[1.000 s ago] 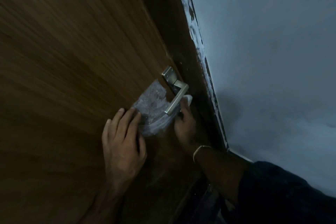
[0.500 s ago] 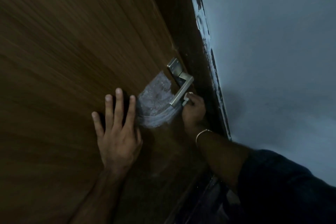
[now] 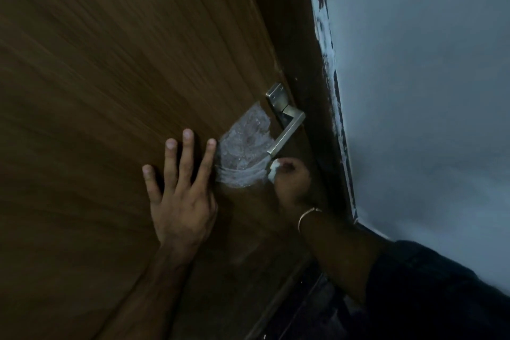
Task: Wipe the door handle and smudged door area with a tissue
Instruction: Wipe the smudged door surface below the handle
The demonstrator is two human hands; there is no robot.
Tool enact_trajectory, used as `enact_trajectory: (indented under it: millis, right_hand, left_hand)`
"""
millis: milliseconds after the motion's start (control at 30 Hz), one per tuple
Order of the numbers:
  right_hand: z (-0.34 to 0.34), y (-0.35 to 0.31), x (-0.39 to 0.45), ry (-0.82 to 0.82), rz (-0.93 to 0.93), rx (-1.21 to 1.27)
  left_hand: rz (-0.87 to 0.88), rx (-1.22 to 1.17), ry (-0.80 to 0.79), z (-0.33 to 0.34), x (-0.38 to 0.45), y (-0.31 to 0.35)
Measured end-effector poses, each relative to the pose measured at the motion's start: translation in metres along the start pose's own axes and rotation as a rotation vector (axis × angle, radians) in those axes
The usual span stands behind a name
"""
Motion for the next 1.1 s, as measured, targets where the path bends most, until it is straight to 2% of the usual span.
enact_trajectory:
  millis: [33, 100, 200, 300, 367, 467, 567, 667, 800, 900, 1033, 1100]
  right_hand:
    - [-0.002, -0.002, 0.006, 0.042, 0.053, 0.037]
    - [-0.002, -0.010, 0.006, 0.052, 0.028, 0.023]
    - [0.004, -0.004, -0.009, -0.099, -0.051, -0.004]
    - [-0.001, 0.000, -0.008, -0.006, 0.019, 0.015]
    - [-0.002, -0.010, -0.019, 0.027, -0.077, -0.012]
    - [0.000, -0.018, -0.062, -0.070, -0.349, -0.059]
    - [0.015, 0.003, -0.088, -0.226, -0.371, -0.250]
    - [0.031, 0.019, -0.108, -0.424, -0.510, -0.490]
    - [0.024, 0.024, -0.100, -0.489, -0.612, -0.691]
    - [0.018, 0.022, -0.102, -0.532, -0.690, -0.732]
    - [0.010, 0.028, -0.104, -0.715, -0.878, -0.855]
    - [0.008, 0.023, -0.100, -0.717, -0.901, -0.897]
  left_hand:
    - [0.006, 0.000, -0.011, 0.001, 0.000, 0.000]
    - [0.008, 0.013, -0.014, 0.002, -0.002, -0.002]
    - [-0.012, 0.026, -0.005, 0.003, -0.004, -0.002]
    - [-0.010, 0.036, -0.004, 0.006, -0.005, -0.003]
    - [-0.008, 0.038, 0.008, 0.006, -0.006, -0.003]
    - [-0.020, 0.064, 0.015, 0.006, -0.007, -0.002]
    - [-0.008, 0.069, 0.002, 0.007, -0.008, -0.003]
    - [0.002, 0.081, -0.001, 0.005, -0.009, -0.004]
    - [0.018, 0.100, 0.013, 0.004, -0.012, -0.006]
    - [0.023, 0.099, 0.020, 0.004, -0.012, -0.006]
    - [0.029, 0.075, 0.019, 0.004, -0.012, -0.007]
    - [0.032, 0.072, 0.017, 0.005, -0.011, -0.007]
Point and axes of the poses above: each hand's wrist, its own x-axis towards the middle knuckle, its own z-axis out of the palm, y = z × x, the point moved 6 cm from there along x, towards the middle knuckle, and after that the axes turned 2 degrees about z, right-handed, at the moved point
